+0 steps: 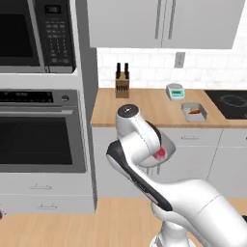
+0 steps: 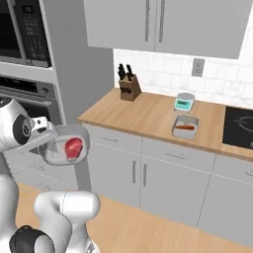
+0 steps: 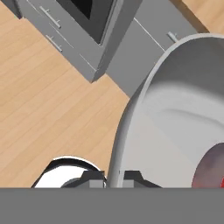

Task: Take the meat container that has the steak and place it on the second highest rack of the freezer. Then take the vegetable container that has the carrot and garlic and place it on the highest rack of the freezer.

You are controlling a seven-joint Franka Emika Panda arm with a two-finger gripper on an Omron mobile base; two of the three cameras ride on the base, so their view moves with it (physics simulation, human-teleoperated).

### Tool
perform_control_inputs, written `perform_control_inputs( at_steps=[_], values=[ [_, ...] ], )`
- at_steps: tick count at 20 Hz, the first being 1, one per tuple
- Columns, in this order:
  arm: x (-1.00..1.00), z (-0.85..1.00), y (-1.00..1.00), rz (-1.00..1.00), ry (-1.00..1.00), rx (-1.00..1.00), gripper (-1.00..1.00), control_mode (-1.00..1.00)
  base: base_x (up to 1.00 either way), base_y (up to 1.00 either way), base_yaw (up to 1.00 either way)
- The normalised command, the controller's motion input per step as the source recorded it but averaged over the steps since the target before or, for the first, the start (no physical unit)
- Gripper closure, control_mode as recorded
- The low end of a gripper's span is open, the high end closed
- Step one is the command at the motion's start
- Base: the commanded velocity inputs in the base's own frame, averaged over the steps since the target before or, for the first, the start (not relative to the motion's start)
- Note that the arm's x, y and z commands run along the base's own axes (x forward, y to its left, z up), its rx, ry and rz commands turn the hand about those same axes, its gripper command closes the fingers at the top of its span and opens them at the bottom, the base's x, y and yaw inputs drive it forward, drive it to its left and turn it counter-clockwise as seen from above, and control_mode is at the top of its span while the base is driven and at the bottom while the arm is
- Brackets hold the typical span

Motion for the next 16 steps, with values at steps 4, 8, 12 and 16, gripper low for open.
perform_control_inputs(
  at_steps=[4,8,12,16],
  values=[
    [0.0,0.0,0.0,0.0,0.0,0.0,1.0,1.0,-1.0,0.0,0.28],
    [0.0,0.0,0.0,0.0,0.0,0.0,1.0,1.0,-0.46,0.37,0.51],
    [0.0,0.0,0.0,0.0,0.0,0.0,1.0,1.0,-0.1,0.5,0.63],
    [0.0,0.0,0.0,0.0,0.0,0.0,1.0,1.0,0.08,0.38,0.52]
  ],
)
